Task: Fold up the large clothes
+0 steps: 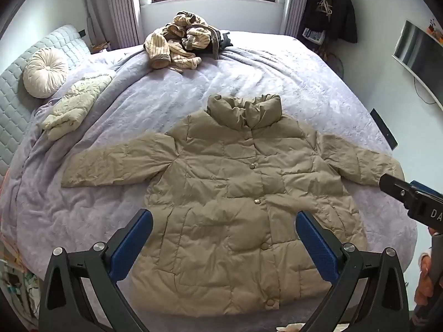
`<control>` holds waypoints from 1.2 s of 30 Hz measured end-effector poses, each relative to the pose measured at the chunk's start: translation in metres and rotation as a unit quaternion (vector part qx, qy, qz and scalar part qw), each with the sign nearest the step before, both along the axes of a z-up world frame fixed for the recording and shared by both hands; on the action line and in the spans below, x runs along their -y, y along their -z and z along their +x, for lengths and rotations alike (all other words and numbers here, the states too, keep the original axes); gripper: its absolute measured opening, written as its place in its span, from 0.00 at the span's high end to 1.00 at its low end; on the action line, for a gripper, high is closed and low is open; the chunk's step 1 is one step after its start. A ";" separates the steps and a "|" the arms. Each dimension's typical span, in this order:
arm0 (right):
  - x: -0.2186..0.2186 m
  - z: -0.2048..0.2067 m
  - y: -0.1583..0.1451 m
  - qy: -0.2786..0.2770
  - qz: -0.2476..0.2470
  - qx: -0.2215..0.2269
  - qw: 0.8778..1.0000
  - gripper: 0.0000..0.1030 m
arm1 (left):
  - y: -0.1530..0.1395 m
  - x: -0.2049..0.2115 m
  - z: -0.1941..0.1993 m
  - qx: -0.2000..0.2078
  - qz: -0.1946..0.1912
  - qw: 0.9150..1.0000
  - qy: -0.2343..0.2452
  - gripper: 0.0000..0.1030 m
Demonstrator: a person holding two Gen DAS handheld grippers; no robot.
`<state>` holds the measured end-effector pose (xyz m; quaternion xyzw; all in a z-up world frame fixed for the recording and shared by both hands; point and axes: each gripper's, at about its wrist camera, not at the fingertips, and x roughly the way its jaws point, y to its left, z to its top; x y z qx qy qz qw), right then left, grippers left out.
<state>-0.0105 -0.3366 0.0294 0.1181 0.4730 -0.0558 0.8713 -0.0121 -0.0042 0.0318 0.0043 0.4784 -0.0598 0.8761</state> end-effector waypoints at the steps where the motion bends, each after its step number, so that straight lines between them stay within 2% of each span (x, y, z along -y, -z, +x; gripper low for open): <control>1: -0.005 -0.001 -0.001 0.002 0.000 -0.001 1.000 0.00 | 0.000 0.000 -0.001 0.000 0.001 1.000 -0.002 0.00; 7: -0.041 -0.008 0.004 0.011 -0.011 0.002 1.000 0.00 | 0.000 -0.005 0.001 -0.005 -0.003 1.000 -0.015 0.00; 36: -0.058 -0.009 0.010 0.005 -0.024 -0.008 1.000 0.00 | -0.001 -0.015 0.002 -0.006 -0.002 1.000 -0.019 0.00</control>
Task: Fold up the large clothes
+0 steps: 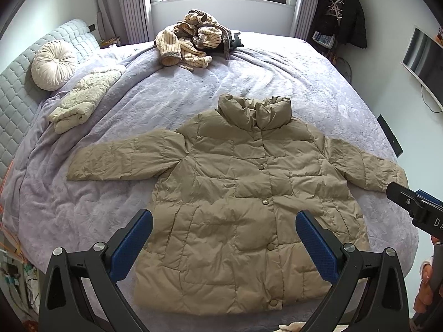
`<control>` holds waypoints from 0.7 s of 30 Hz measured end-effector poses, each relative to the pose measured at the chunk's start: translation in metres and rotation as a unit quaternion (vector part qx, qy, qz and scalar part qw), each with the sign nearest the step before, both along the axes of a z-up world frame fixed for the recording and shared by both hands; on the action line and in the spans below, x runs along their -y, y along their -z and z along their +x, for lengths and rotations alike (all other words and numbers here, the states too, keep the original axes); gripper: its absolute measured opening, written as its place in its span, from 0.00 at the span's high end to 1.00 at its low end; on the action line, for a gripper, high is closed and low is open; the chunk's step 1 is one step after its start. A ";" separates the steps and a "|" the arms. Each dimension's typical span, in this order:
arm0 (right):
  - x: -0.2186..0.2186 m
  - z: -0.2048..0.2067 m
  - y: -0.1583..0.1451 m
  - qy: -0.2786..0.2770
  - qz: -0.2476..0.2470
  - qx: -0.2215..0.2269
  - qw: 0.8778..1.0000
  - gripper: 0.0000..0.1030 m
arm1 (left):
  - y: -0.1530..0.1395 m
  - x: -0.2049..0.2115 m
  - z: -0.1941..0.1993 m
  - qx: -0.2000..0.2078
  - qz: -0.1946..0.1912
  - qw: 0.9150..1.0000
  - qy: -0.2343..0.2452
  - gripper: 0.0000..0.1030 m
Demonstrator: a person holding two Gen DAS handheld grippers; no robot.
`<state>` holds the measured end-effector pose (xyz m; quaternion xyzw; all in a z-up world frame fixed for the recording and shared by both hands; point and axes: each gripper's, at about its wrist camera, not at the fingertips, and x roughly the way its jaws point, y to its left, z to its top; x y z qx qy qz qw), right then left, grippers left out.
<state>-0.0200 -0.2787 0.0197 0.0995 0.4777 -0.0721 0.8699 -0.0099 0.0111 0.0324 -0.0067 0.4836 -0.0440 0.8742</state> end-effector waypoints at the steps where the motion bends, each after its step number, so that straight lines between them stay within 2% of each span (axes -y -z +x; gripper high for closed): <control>1: 0.000 0.000 0.000 0.000 0.000 0.000 1.000 0.00 | 0.000 -0.002 0.001 0.000 0.000 1.000 -0.001 0.00; 21: -0.003 0.000 0.000 0.001 0.000 -0.001 1.000 0.00 | 0.000 -0.010 -0.003 0.001 0.000 1.000 -0.004 0.00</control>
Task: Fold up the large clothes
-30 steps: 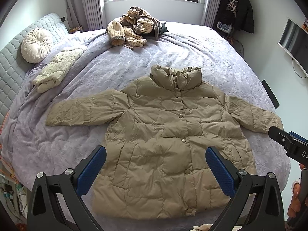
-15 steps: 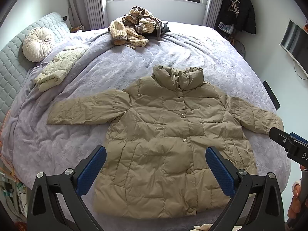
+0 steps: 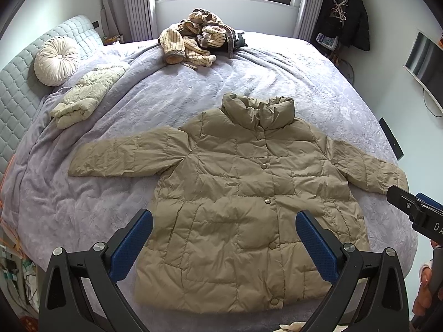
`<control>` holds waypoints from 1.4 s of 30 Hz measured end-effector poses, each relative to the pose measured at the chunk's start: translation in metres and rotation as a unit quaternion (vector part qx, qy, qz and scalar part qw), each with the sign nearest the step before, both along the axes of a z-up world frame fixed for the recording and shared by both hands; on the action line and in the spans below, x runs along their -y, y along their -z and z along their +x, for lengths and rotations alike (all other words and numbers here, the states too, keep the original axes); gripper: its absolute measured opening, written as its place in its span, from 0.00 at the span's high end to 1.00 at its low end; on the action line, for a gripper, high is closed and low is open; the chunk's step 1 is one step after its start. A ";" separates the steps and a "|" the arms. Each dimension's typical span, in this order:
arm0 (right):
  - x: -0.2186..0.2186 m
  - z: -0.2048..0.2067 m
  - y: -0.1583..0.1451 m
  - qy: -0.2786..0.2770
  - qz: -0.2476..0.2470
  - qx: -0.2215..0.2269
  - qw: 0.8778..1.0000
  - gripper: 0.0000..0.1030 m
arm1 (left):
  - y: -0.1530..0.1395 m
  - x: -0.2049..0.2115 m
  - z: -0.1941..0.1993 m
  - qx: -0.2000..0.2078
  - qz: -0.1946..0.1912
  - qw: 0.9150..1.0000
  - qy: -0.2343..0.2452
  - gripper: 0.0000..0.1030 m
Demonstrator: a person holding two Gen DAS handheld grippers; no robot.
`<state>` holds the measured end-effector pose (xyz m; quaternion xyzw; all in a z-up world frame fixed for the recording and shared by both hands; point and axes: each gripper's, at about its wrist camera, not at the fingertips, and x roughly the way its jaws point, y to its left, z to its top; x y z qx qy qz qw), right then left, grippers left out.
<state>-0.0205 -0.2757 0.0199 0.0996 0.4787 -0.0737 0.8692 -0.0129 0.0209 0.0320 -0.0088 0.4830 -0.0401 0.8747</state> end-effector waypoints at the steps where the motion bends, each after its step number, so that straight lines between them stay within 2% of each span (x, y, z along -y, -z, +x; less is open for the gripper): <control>1: 0.000 0.000 0.000 0.000 0.000 0.000 1.000 0.00 | 0.000 0.001 0.000 0.000 0.000 1.000 0.000 0.00; 42: -0.003 0.001 0.002 0.000 -0.001 -0.005 1.000 0.00 | 0.002 -0.005 -0.007 -0.002 -0.002 1.000 -0.003 0.00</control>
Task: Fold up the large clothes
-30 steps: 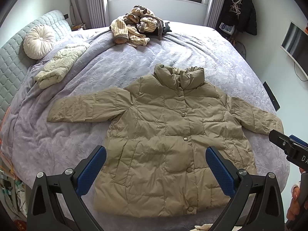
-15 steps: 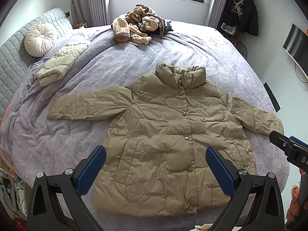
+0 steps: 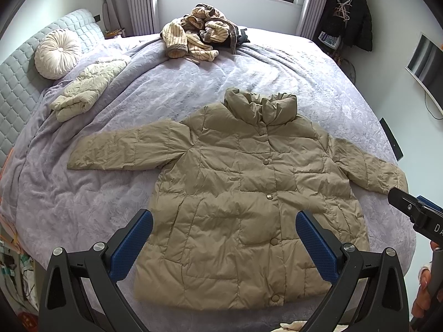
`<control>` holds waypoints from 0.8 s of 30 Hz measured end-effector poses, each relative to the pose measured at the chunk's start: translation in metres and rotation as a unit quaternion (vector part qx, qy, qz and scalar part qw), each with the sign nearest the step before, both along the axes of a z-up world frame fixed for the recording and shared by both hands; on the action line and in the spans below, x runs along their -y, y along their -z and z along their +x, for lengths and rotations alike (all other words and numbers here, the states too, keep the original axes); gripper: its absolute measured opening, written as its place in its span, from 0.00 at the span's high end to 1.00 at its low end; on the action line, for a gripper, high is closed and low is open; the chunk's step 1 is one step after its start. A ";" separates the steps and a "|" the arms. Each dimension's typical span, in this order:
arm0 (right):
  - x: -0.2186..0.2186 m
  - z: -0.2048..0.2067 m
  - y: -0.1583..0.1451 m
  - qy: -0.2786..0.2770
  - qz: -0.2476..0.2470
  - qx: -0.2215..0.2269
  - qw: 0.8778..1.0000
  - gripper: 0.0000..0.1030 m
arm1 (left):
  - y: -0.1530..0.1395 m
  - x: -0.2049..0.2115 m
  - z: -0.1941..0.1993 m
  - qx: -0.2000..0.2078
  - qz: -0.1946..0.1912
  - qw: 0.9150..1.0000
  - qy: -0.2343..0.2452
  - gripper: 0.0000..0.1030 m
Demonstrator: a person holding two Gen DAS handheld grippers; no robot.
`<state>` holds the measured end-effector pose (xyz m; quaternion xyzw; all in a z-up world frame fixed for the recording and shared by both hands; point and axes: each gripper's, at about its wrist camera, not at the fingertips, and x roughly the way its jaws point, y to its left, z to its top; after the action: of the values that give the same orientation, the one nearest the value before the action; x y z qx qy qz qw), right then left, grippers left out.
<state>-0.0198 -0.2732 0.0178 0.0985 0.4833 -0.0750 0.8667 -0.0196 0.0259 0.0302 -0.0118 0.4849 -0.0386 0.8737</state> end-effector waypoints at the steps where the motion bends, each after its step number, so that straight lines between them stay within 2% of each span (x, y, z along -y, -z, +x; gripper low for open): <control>1: 0.000 0.000 0.000 0.000 0.000 0.000 1.000 0.00 | 0.001 0.000 -0.002 0.000 0.000 1.000 0.000 0.00; 24: -0.003 0.003 0.002 0.000 0.000 -0.004 1.000 0.00 | 0.002 -0.005 -0.003 -0.003 -0.002 1.000 0.000 0.00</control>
<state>-0.0171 -0.2707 0.0163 0.0981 0.4864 -0.0753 0.8649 -0.0229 0.0305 0.0285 -0.0138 0.4871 -0.0398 0.8723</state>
